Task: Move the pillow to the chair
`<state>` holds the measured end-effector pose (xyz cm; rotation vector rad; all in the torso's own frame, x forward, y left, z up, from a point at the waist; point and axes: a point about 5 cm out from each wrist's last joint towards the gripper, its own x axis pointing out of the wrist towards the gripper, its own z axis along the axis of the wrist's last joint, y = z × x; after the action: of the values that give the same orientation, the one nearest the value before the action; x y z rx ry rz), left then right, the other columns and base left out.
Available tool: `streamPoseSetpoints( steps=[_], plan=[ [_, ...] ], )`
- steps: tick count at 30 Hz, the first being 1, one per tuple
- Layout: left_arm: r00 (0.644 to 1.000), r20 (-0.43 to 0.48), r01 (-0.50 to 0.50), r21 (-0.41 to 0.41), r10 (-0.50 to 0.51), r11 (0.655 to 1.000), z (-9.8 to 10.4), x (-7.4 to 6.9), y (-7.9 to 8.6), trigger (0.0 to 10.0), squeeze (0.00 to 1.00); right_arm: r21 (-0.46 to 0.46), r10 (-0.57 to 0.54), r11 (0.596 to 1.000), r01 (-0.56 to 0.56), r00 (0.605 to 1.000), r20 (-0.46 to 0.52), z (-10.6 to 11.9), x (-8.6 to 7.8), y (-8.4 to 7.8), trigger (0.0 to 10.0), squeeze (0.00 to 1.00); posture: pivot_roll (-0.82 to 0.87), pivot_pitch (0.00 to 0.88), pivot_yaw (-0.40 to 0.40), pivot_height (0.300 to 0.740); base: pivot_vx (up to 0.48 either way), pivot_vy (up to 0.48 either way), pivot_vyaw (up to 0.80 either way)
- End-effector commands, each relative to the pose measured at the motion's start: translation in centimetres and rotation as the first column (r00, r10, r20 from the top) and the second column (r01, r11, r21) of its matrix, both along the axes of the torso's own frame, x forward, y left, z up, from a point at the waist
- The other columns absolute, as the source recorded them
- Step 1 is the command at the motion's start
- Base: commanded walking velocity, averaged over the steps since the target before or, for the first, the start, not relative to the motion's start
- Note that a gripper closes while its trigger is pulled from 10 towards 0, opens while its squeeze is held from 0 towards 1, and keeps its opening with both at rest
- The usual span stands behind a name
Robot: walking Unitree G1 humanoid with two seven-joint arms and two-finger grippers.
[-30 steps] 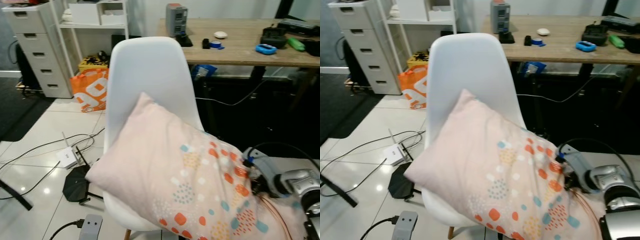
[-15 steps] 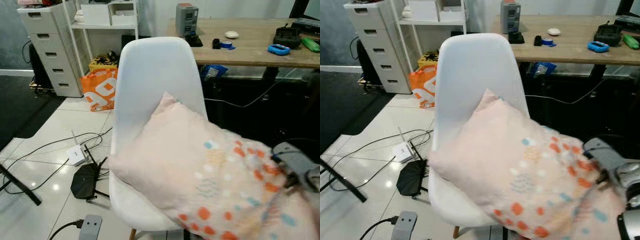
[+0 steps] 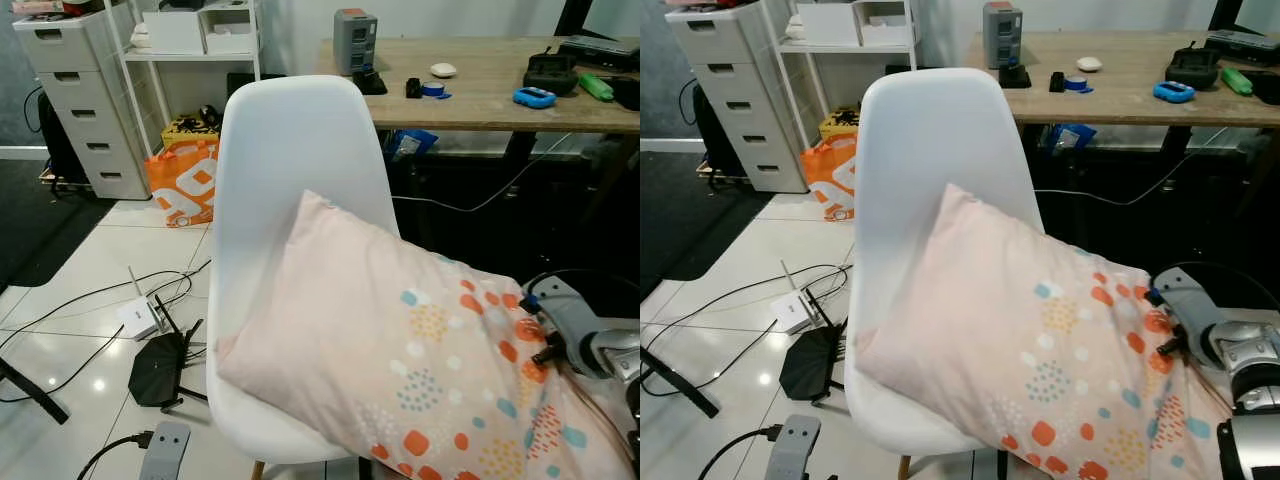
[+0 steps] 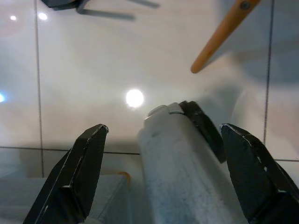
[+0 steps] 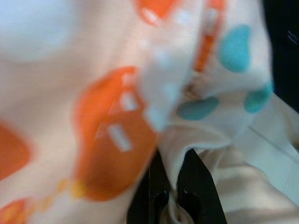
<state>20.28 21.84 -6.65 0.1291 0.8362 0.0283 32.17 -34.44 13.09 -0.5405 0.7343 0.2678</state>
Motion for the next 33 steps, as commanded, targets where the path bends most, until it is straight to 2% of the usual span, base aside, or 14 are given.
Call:
streamPoseSetpoints(
  steps=[1,7,8,10,12,13,15,17,20,23,27,28,29,33],
  plan=[
    [1.0,-0.011,-0.005,0.006,0.005,1.0,0.0,-0.1,0.5,10.0,0.0,0.066,0.122,0.99,-0.122,0.993,0.012,-0.1,0.8,2.1,10.0,0.0,-0.16,0.079,0.023,0.52,0.0,0.0,0.0],
    [1.0,-0.017,-0.001,0.001,0.001,1.0,-0.2,-0.2,-0.1,10.0,0.0,0.169,0.218,0.958,-0.23,0.972,0.089,0.7,2.1,4.7,10.0,0.0,-0.16,0.079,0.024,0.52,0.0,0.0,0.0],
    [1.0,-0.019,0.001,-0.002,-0.001,1.0,-0.3,-0.2,-0.5,10.0,0.0,0.241,0.299,0.915,-0.325,0.944,0.136,1.4,3.0,6.9,10.0,0.0,-0.15,0.079,0.027,0.52,0.0,0.0,0.0],
    [1.0,-0.019,0.001,-0.002,-0.001,1.0,-0.3,-0.2,-0.5,10.0,0.0,0.241,0.299,0.915,-0.325,0.944,0.136,1.4,3.0,6.9,10.0,0.0,-0.15,0.079,0.027,0.52,0.0,0.0,0.0],
    [1.0,-0.022,0.003,-0.007,-0.003,1.0,-0.4,-0.2,-1.1,10.0,0.0,0.348,0.484,0.781,-0.519,0.854,0.189,2.4,3.6,11.0,10.0,0.0,-0.15,0.079,0.025,0.52,0.0,0.0,0.0],
    [1.0,-0.022,0.003,-0.007,-0.003,1.0,-0.4,-0.2,-1.1,10.0,0.0,0.348,0.484,0.781,-0.519,0.854,0.189,2.4,3.6,11.0,10.0,0.0,-0.15,0.079,0.025,0.52,0.0,0.0,0.0],
    [1.0,-0.022,0.002,-0.009,-0.003,1.0,-0.5,-0.3,-1.3,10.0,0.0,0.378,0.618,0.68,-0.628,0.769,0.165,2.6,3.1,12.8,10.0,0.0,-0.15,0.079,0.021,0.52,0.0,0.0,0.0],
    [1.0,-0.022,0.002,-0.009,-0.003,1.0,-0.5,-0.3,-1.3,10.0,0.0,0.378,0.618,0.68,-0.628,0.769,0.165,2.6,3.1,12.8,10.0,0.0,-0.15,0.079,0.021,0.52,0.0,0.0,0.0],
    [1.0,-0.029,-0.003,-0.013,0.002,1.0,-0.8,-1.0,-1.4,10.0,0.0,0.384,0.735,0.617,-0.687,0.677,0.029,2.2,1.6,12.2,10.0,0.0,-0.16,0.082,0.019,0.52,0.0,0.0,0.0],
    [0.999,-0.033,-0.004,-0.014,0.003,1.0,-1.0,-1.3,-1.4,10.0,0.0,0.359,0.738,0.642,-0.678,0.674,-0.046,1.8,1.1,11.0,10.0,0.0,-0.16,0.082,0.017,0.52,0.0,0.0,0.0],
    [0.999,-0.049,-0.002,-0.019,0.001,1.0,-1.7,-2.7,-2.3,10.0,0.0,0.11,0.571,0.81,-0.575,0.733,-0.371,0.9,-0.7,4.6,10.0,0.0,-0.17,0.082,0.017,0.52,0.0,0.0,0.0],
    [0.999,-0.055,0.001,-0.021,-0.002,1.0,-1.9,-3.0,-2.7,10.0,0.0,0.024,0.509,0.839,-0.544,0.768,-0.39,1.2,-0.8,3.3,10.0,0.0,-0.17,0.082,0.019,0.52,0.0,0.0,0.0],
    [0.999,-0.055,0.001,-0.021,-0.002,1.0,-1.9,-3.0,-2.7,10.0,0.0,0.024,0.509,0.839,-0.544,0.768,-0.39,1.2,-0.8,3.3,10.0,0.0,-0.17,0.082,0.019,0.52,0.0,0.0,0.0],
    [0.998,-0.065,0.012,-0.027,-0.014,1.0,-2.2,-3.2,-4.2,10.0,0.0,-0.173,0.402,0.866,-0.469,0.858,-0.319,2.6,-0.1,1.5,10.0,0.0,-0.17,0.078,0.022,0.52,0.0,0.0,0.0]
  ],
)
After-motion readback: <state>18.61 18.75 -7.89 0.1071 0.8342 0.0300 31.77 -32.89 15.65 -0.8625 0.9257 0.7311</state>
